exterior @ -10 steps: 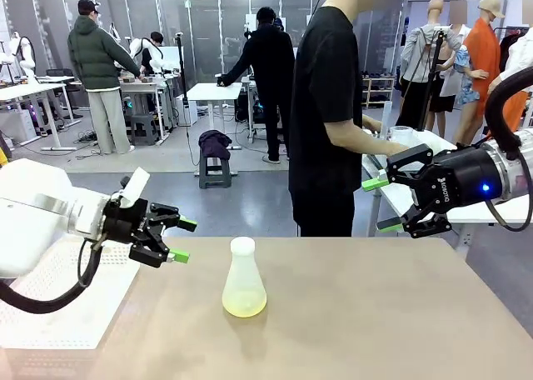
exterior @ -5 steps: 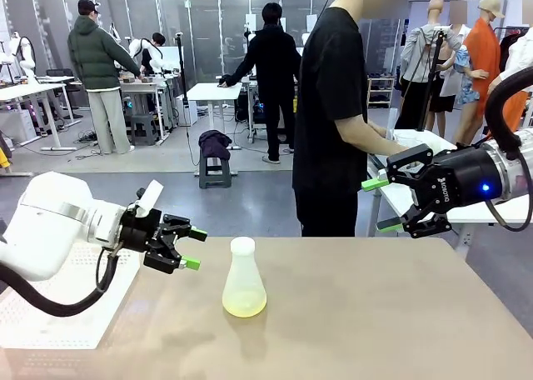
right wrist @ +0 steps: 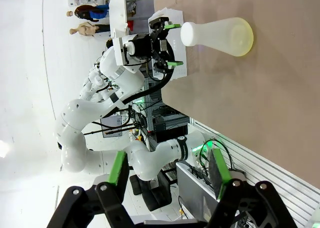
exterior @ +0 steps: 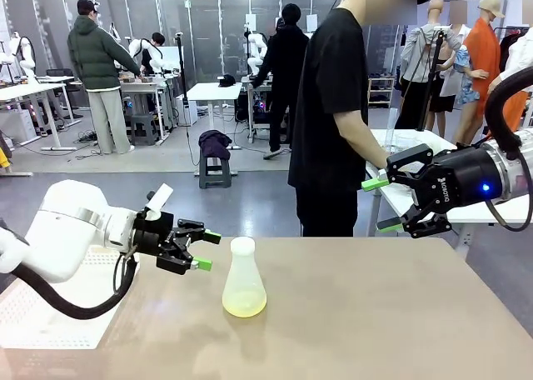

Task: Prepare the solutions needed for the experiment.
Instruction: When the human places the Big flask in the center of the table, pick up the Big flask and place it in the left Organizing basket.

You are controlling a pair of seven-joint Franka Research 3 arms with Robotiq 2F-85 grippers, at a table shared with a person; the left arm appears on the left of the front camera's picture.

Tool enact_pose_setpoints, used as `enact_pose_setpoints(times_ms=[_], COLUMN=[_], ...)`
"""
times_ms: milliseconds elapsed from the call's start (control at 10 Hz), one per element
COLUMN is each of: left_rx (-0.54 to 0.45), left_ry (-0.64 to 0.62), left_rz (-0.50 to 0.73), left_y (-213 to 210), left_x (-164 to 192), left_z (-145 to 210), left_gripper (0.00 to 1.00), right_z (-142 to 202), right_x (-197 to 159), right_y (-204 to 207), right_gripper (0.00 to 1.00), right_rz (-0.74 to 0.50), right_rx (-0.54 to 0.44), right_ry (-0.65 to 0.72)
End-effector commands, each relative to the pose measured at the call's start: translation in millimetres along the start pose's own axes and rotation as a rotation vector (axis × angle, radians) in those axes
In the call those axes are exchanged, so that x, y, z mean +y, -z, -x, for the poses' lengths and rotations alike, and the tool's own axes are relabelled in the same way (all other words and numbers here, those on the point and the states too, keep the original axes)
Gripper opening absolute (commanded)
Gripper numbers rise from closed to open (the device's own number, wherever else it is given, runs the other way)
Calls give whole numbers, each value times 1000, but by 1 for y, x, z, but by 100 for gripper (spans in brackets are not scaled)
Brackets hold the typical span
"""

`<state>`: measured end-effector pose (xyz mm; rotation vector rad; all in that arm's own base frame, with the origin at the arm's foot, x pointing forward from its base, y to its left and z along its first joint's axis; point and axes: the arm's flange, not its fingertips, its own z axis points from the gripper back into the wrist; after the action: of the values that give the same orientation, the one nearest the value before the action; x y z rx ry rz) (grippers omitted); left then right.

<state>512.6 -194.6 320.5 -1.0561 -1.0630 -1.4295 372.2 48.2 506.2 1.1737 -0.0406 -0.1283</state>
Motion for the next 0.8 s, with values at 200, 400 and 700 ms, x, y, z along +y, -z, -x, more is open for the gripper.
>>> enact_pose_setpoints(times_ms=[200,400,700], left_rx=[-66,-85,-111], left_ry=[-29,-49,-93], left_rz=[24,39,96], left_y=[17,28,45], left_x=[12,18,29], left_z=[14,19,27], left_gripper=[100,100,100], right_z=[0,0,0], right_x=[1,1,1], right_y=[0,0,0], right_gripper=[81,81,81], right_rz=[-10,-10,-10], right_rx=[3,3,3], right_ry=[-6,-6,-6])
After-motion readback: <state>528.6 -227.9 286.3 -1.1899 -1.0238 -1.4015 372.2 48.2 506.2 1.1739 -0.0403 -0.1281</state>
